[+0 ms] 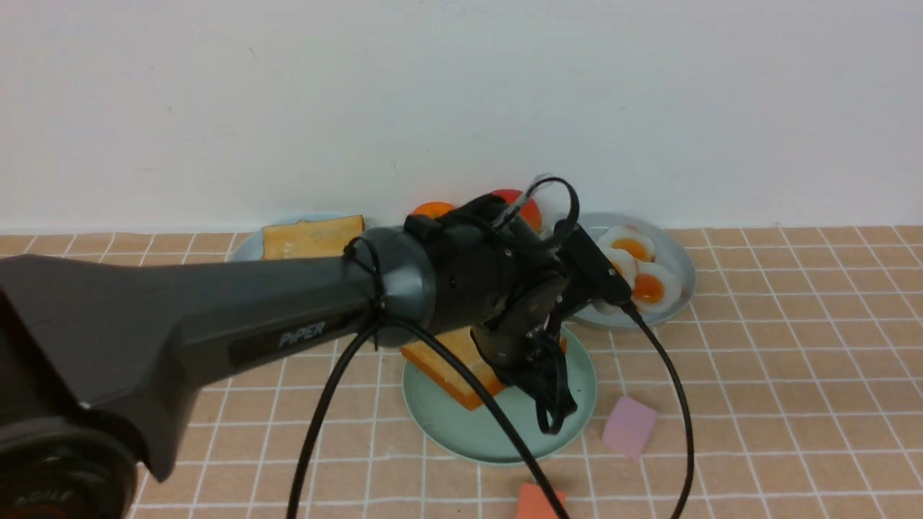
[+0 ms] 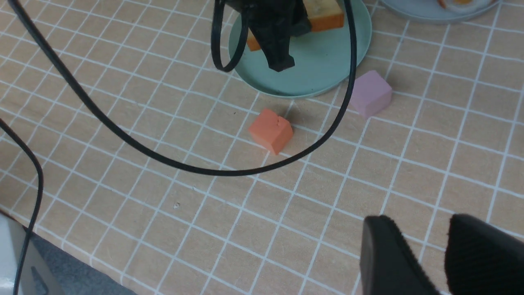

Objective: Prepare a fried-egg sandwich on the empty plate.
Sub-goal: Use the left arm to put a slice of bread into the empty plate in the middle

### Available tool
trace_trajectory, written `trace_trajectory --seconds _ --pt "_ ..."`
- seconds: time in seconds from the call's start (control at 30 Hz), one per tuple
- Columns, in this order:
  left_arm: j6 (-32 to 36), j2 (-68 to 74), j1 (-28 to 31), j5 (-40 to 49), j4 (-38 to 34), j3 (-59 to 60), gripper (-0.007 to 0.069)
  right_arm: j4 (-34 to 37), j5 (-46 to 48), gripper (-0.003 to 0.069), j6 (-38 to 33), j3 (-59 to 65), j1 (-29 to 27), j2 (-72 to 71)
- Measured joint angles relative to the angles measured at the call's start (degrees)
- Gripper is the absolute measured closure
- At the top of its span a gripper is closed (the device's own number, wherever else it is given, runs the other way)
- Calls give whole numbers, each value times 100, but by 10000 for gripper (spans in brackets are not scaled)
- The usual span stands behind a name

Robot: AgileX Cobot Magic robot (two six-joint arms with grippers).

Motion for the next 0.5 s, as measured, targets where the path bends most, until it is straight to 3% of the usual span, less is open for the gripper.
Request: trace_trajectory --seconds 0.4,0.5 --pt "236 112 0 -330 -428 0 533 -32 0 419 0 0 0 0" --pt "283 165 0 -328 -454 0 492 -52 0 419 32 0 0 0"
